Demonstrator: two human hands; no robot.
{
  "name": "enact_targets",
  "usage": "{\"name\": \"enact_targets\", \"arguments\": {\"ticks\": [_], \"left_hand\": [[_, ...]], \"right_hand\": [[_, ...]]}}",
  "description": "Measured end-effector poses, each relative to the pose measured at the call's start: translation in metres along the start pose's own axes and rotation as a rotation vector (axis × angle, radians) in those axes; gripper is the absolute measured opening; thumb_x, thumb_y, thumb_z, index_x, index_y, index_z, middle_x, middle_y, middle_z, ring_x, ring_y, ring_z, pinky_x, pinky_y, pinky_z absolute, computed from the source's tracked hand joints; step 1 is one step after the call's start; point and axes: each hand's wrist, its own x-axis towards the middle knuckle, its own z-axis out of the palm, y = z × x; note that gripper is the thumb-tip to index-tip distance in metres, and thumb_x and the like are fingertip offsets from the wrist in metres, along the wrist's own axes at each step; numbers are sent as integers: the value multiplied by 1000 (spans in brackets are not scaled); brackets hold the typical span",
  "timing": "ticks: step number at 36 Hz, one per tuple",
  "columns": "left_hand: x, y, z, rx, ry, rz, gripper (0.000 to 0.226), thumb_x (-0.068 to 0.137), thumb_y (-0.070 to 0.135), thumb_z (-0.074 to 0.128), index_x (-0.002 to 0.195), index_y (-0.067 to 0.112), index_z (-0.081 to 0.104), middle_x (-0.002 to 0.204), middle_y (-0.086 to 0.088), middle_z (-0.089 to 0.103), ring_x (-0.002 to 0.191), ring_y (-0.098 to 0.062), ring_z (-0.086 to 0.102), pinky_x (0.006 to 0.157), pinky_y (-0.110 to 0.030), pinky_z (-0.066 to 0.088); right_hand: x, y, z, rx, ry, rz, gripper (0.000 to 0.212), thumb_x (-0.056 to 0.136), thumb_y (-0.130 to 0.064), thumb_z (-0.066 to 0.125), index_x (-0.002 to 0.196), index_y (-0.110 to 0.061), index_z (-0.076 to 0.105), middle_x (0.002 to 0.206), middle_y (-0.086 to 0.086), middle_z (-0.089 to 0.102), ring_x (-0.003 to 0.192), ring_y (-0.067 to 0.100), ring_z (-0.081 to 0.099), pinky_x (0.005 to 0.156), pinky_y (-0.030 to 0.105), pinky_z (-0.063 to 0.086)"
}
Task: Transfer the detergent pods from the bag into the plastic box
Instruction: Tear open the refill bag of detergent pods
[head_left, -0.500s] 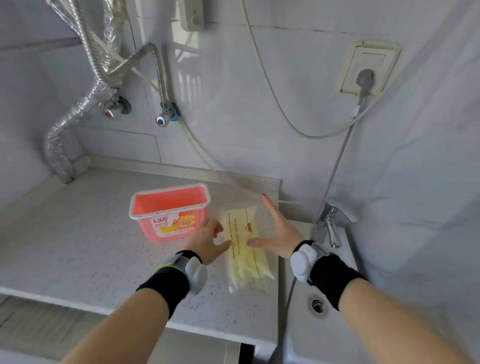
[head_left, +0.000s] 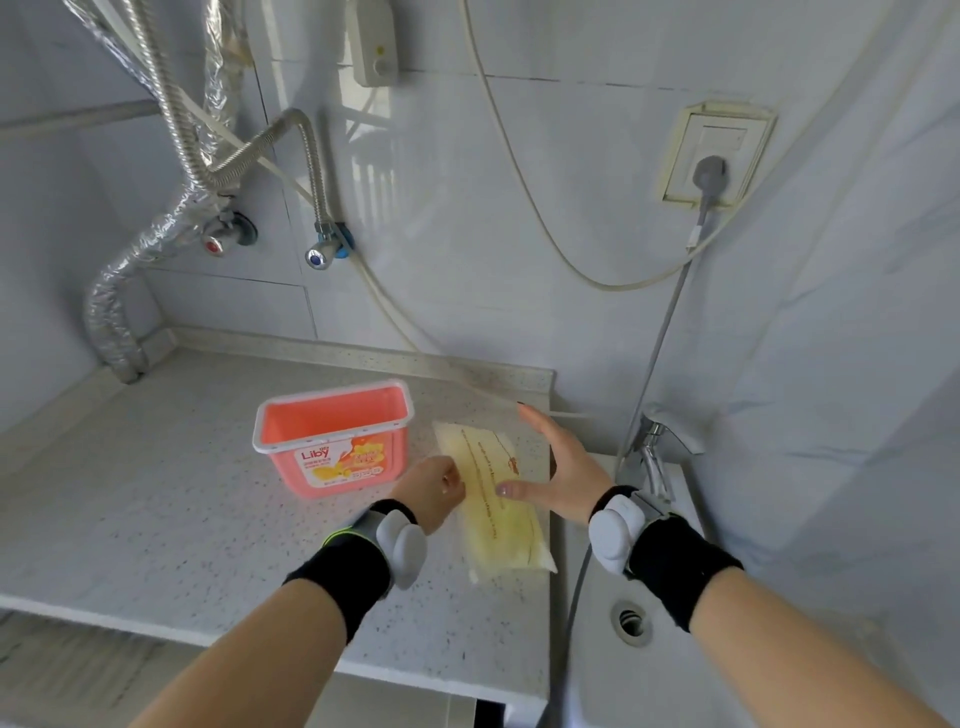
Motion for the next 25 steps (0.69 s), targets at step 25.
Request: {"name": "enact_targets", "arguments": {"ticks": [25], "left_hand": [[-52, -20, -48, 256, -51, 256, 28, 85, 49, 59, 100, 25, 63, 115, 11, 57, 110, -8, 49, 105, -35, 24]], "right_hand": [[6, -40, 35, -354, -268, -116, 27, 71, -39, 77, 80, -13, 75, 81, -13, 64, 90, 11, 60, 88, 23, 38]]}}
